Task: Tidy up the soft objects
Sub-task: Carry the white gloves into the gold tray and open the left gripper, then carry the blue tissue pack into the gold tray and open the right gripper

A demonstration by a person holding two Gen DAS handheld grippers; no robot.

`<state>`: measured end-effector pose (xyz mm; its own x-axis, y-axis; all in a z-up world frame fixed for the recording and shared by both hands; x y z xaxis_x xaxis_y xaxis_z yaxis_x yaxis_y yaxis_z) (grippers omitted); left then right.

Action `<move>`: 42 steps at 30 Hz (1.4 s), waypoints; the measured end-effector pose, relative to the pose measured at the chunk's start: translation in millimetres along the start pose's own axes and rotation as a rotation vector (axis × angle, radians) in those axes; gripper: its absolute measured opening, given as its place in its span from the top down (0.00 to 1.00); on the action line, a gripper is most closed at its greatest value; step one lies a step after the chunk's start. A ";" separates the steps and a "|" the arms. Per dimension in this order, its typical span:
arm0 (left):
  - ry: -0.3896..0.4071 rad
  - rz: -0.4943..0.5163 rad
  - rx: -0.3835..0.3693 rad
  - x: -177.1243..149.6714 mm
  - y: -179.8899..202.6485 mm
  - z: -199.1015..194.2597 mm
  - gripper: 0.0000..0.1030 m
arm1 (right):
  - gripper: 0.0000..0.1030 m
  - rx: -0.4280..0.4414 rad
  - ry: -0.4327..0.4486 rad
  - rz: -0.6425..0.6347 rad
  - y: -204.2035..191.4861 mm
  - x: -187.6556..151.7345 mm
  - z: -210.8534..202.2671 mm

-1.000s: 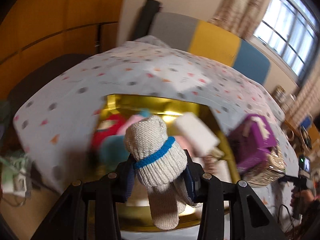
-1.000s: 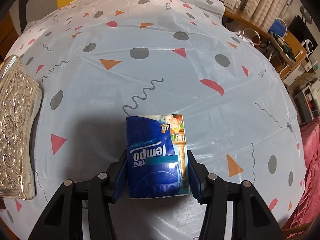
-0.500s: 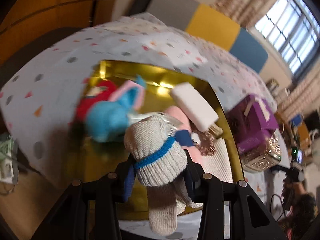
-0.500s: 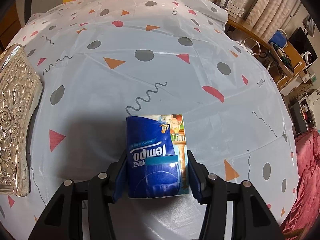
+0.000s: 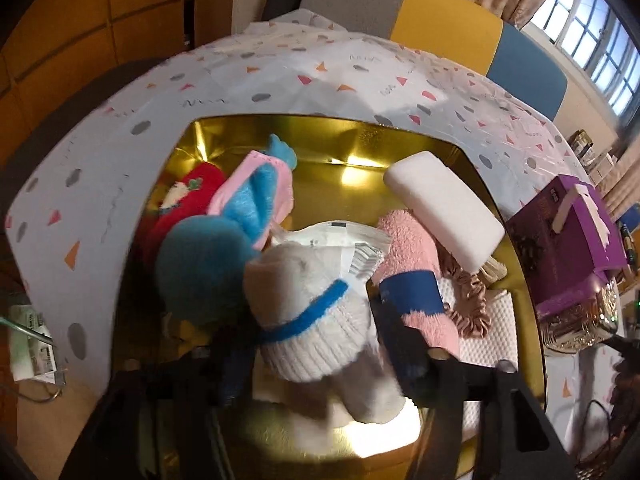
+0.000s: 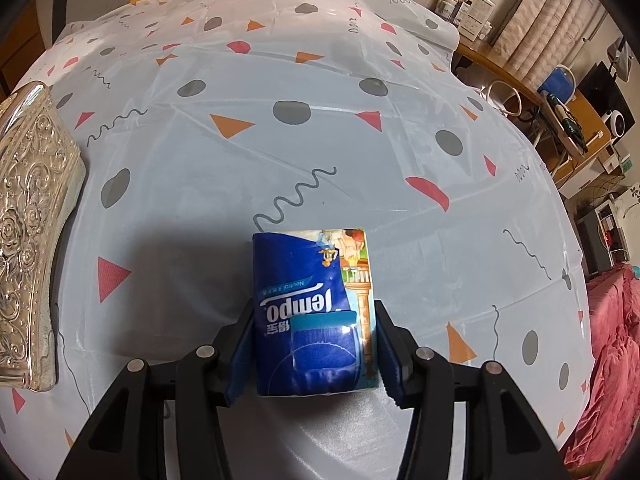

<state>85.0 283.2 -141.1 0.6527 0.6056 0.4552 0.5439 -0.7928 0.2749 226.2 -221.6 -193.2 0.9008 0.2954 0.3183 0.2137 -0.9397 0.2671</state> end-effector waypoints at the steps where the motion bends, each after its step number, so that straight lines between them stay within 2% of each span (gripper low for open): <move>1: 0.016 -0.005 -0.004 -2.4 -1.4 -6.6 0.28 | 0.48 0.000 0.000 0.000 0.1 0.0 0.1; 9: 0.091 0.031 0.070 -14.4 -12.6 -29.3 0.27 | 0.48 -0.006 0.002 -0.003 -0.4 -0.6 -1.7; 17: 0.185 0.078 0.024 -15.3 9.2 -60.9 0.21 | 0.48 -0.005 0.000 0.001 0.4 -0.5 -1.8; 26: 0.177 0.111 -0.001 -24.8 23.3 -64.2 0.20 | 0.48 0.132 -0.028 0.115 1.6 -3.5 0.5; 35: 0.164 0.118 -0.011 -31.3 24.0 -63.0 0.20 | 0.48 0.220 -0.039 0.085 -27.3 -4.1 -7.8; 42: 0.152 0.113 -0.014 -34.9 20.0 -59.8 0.20 | 0.48 0.351 -0.014 0.198 -35.1 -4.9 -22.9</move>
Point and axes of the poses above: each gripper's, at about its wrist camera, not at the fingertips, and z roughly the way its jaws point, y to its right, x to its top, the point moved 10 cm from there along z, roughly the way its jaws point, and after that the axes turned 13 degrees about -z, right-handed, at the moved point
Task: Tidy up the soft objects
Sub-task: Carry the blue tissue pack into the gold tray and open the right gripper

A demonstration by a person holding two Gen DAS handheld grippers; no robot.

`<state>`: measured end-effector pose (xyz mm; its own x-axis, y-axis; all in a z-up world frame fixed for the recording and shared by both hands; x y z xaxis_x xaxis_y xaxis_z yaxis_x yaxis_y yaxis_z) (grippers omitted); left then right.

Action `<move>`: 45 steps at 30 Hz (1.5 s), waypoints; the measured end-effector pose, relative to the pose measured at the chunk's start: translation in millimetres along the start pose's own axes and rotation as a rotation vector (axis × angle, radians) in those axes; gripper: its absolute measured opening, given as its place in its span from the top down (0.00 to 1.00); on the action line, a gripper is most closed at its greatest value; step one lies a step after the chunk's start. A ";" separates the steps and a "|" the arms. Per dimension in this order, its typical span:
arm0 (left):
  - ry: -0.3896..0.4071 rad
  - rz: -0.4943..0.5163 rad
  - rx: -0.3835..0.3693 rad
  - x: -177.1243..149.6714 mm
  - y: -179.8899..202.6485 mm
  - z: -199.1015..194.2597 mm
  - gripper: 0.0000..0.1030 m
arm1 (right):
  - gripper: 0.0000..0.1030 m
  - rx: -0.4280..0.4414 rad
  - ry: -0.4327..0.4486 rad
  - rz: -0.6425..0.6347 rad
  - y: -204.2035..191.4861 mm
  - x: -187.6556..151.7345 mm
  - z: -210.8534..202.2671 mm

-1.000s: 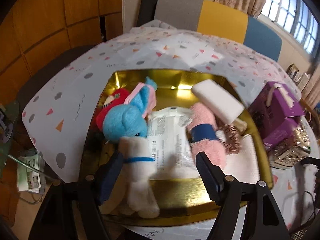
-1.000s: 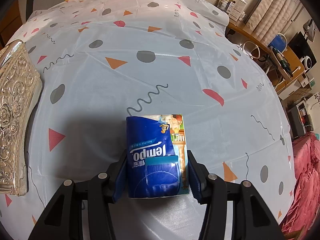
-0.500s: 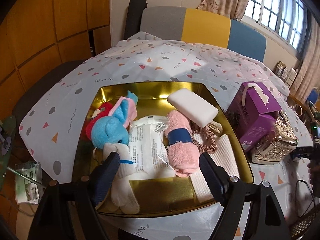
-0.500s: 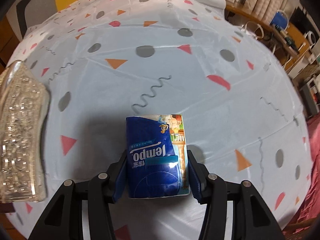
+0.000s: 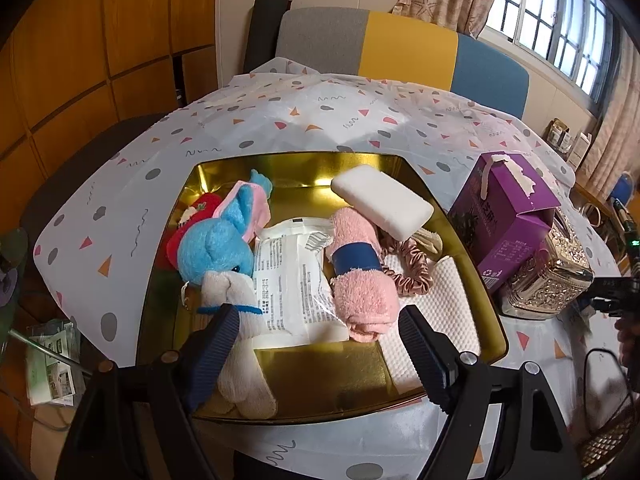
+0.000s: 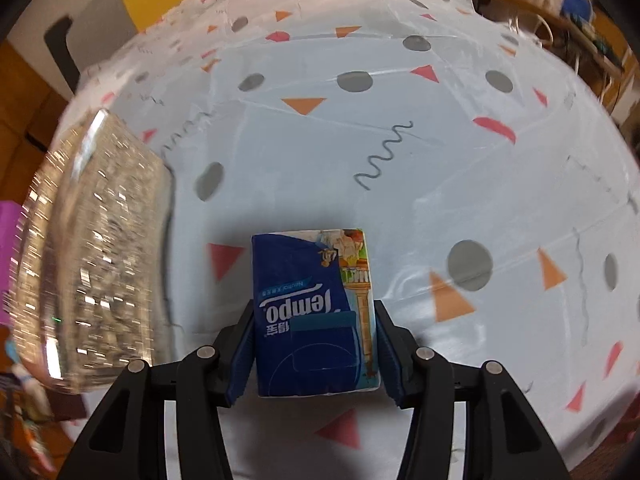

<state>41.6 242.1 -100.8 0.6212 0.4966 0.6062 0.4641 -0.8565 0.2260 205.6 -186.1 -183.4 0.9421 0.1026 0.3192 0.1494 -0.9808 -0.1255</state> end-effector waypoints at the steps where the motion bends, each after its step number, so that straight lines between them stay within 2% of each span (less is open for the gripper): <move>1: -0.002 -0.002 -0.002 -0.4 -0.3 0.1 0.20 | 0.48 -0.004 0.015 0.009 1.1 2.3 -3.6; 7: -0.002 -0.012 -0.005 -0.6 -2.9 0.1 0.20 | 0.48 -0.012 0.088 0.006 -0.1 23.0 -27.9; 12: -0.006 -0.019 -0.009 -1.3 -5.0 0.8 0.20 | 0.48 -0.033 0.145 -0.052 -22.2 44.8 -45.7; 22: 0.001 -0.039 -0.002 1.4 -13.0 -0.6 0.20 | 0.48 0.003 0.310 -0.186 -101.6 106.3 -92.8; 27: 0.010 -0.042 0.005 3.8 -16.1 -2.9 0.20 | 0.48 0.056 0.369 -0.268 -154.8 121.6 -112.9; 36: 0.012 -0.050 0.015 4.6 -22.8 -5.1 0.20 | 0.48 0.170 0.435 -0.509 -267.2 106.1 -132.2; 45: 0.013 -0.063 0.024 5.5 -29.1 -5.5 0.20 | 0.48 0.247 0.391 -0.703 -346.2 54.4 -115.9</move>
Point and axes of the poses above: each gripper's, at about its wrist camera, not at the fingertips, and z roughly the way its jaws point, y to its right, x to its top, the point moved 10 cm from there along z, roughly the way its jaws point, and after that the axes turned 13 degrees about -z, right-handed, at the moved point
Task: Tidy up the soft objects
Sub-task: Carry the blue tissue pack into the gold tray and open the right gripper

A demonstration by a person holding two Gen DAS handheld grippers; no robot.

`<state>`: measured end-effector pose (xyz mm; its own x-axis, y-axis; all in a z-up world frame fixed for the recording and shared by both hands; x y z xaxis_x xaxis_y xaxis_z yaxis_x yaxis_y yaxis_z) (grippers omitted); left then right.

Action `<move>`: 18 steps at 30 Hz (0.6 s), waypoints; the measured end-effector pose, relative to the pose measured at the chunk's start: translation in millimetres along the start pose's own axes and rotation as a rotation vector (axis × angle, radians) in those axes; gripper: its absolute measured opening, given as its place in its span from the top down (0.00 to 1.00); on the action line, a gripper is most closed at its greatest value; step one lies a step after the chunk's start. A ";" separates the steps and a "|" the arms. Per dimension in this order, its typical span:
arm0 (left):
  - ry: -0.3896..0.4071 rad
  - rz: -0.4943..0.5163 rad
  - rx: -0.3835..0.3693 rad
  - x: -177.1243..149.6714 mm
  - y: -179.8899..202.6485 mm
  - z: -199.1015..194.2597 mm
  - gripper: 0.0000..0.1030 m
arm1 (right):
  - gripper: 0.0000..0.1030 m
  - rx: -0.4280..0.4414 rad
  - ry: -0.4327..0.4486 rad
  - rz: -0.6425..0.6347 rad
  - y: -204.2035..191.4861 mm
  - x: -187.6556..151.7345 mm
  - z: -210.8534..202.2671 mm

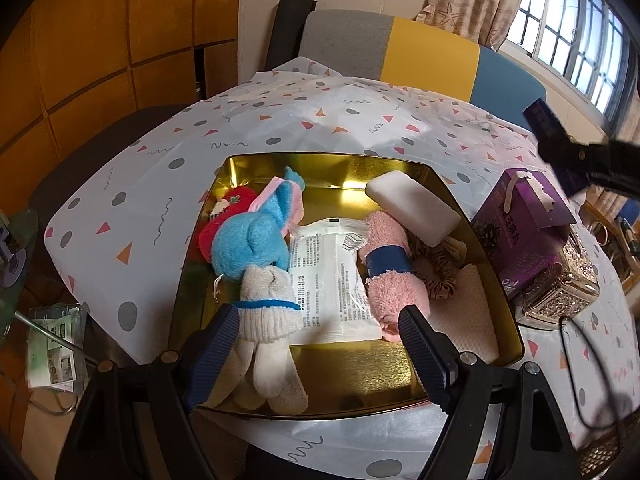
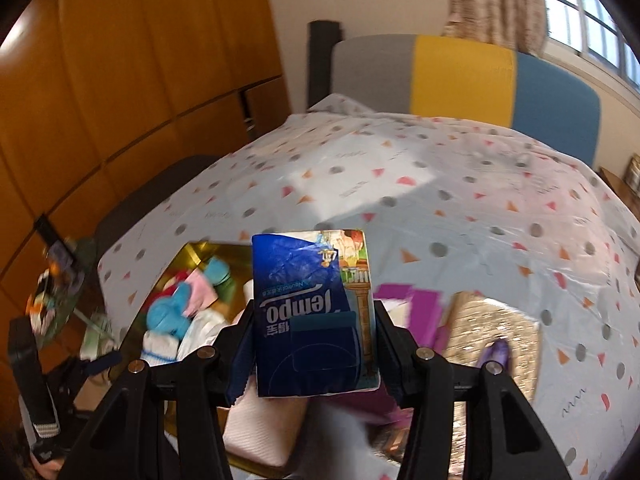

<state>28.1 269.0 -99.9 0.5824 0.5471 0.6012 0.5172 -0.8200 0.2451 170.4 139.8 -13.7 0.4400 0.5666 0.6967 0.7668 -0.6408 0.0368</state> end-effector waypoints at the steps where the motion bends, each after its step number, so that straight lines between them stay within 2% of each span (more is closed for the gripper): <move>1: 0.001 -0.001 0.002 0.0 -0.6 -0.3 0.20 | 0.48 0.014 -0.004 -0.012 -8.1 -1.7 2.1; 9: 0.005 -0.027 0.014 2.9 -11.3 -0.2 0.20 | 0.48 0.087 -0.042 -0.133 -72.4 -21.8 17.1; 18: 0.017 -0.081 0.047 10.3 -36.2 1.3 0.20 | 0.48 0.134 -0.163 -0.134 -108.2 -73.0 52.0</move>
Point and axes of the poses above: each gripper's, at about its wrist camera, not at the fingertips, and z roughly the way its jaws point, y to its right, x to its top, the point moved 10 cm from there along z, roughly the way its jaws point, and after that the axes turned 13 degrees about -z, right-handed, at the moved point
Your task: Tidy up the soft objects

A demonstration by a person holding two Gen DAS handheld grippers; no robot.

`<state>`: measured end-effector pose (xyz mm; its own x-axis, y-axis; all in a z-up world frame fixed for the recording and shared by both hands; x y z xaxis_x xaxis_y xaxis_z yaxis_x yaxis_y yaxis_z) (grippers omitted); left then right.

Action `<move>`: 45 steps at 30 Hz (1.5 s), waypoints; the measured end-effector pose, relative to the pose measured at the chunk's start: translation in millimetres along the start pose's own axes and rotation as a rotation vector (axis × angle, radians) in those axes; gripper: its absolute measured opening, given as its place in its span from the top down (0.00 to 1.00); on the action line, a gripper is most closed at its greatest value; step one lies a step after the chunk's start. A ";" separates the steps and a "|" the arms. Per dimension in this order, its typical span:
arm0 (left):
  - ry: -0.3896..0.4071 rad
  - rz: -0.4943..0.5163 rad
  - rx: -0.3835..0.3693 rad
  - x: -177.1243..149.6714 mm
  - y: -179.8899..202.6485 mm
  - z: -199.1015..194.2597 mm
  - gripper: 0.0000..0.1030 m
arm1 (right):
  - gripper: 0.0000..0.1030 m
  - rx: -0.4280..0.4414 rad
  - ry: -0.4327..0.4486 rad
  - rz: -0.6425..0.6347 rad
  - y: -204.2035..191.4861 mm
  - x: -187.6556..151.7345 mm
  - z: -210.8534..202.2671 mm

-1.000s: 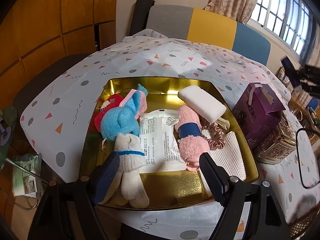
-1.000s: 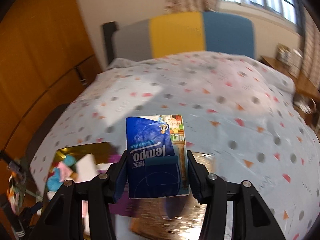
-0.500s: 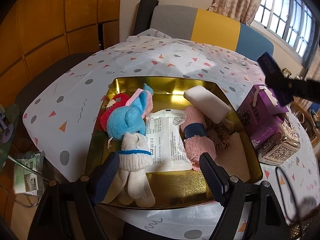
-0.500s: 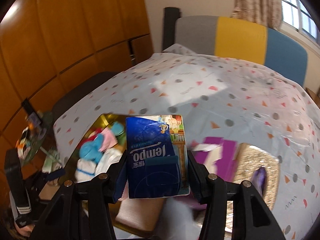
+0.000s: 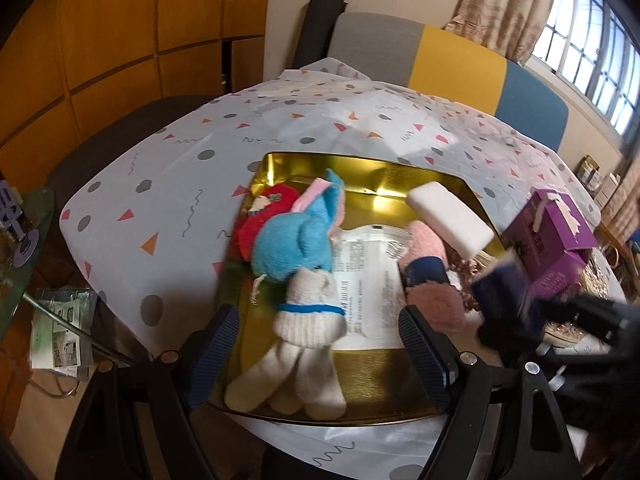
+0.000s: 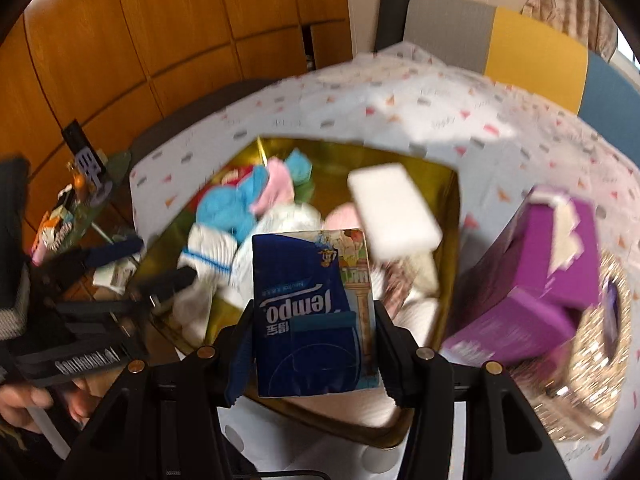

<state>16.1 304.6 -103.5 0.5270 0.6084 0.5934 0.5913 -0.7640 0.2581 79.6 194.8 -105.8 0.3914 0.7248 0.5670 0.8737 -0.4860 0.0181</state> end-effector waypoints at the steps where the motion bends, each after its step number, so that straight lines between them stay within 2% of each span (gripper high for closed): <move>1: 0.000 -0.004 0.002 0.6 -2.2 0.4 0.20 | 0.48 0.005 -0.012 0.003 -1.7 -3.6 4.6; 5: 0.002 -0.011 0.014 3.6 -7.9 3.0 0.20 | 0.48 0.017 -0.044 0.005 -5.3 -7.8 24.9; 11: 0.015 0.010 0.029 5.6 -4.8 3.6 0.20 | 0.49 -0.036 -0.100 0.029 10.4 -5.5 60.1; 16: 0.021 0.026 0.031 5.7 -0.1 3.0 0.17 | 0.49 -0.089 -0.106 0.007 19.7 4.9 72.0; 21: 0.032 0.026 0.035 6.9 -0.3 0.5 0.13 | 0.48 -0.100 -0.091 -0.016 16.8 2.1 71.0; 23: 0.036 0.023 0.034 7.1 -0.3 -1.3 0.11 | 0.47 -0.110 -0.082 -0.035 12.7 -0.6 66.9; 25: 0.048 0.023 0.040 8.3 -0.4 -4.2 0.10 | 0.32 -0.124 -0.054 -0.053 8.2 0.2 59.4; 27: 0.055 0.022 0.042 9.1 -0.3 -6.8 0.09 | 0.22 -0.136 -0.018 -0.059 5.1 2.5 49.4; 30: 0.065 0.024 0.043 9.8 0.4 -11.0 0.08 | 0.21 -0.143 0.015 -0.044 3.5 5.1 37.2; 35: 0.095 0.028 0.033 10.9 7.1 -21.0 0.04 | 0.21 -0.204 0.059 -0.005 9.8 2.6 12.6; 39: 0.115 0.038 0.005 7.7 22.2 -29.9 0.00 | 0.21 -0.322 0.133 0.061 22.4 -3.5 -24.7; 45: 0.147 0.065 -0.041 -1.2 47.4 -44.1 0.00 | 0.21 -0.446 0.194 0.219 47.5 -23.0 -64.2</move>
<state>16.6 258.2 -58.3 0.4671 0.5216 0.7140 0.5314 -0.8110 0.2448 93.6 123.6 -65.1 0.4531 0.5001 0.7380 0.5535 -0.8068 0.2069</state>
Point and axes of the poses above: each gripper's, at about its wrist camera, not at the fingertips, and z roughly the way its jaws point, y to its right, x to its top, the point moved 10 cm from there along z, roughly the way its jaws point, and after that the axes turned 13 degrees about -z, right-handed, at the moved point
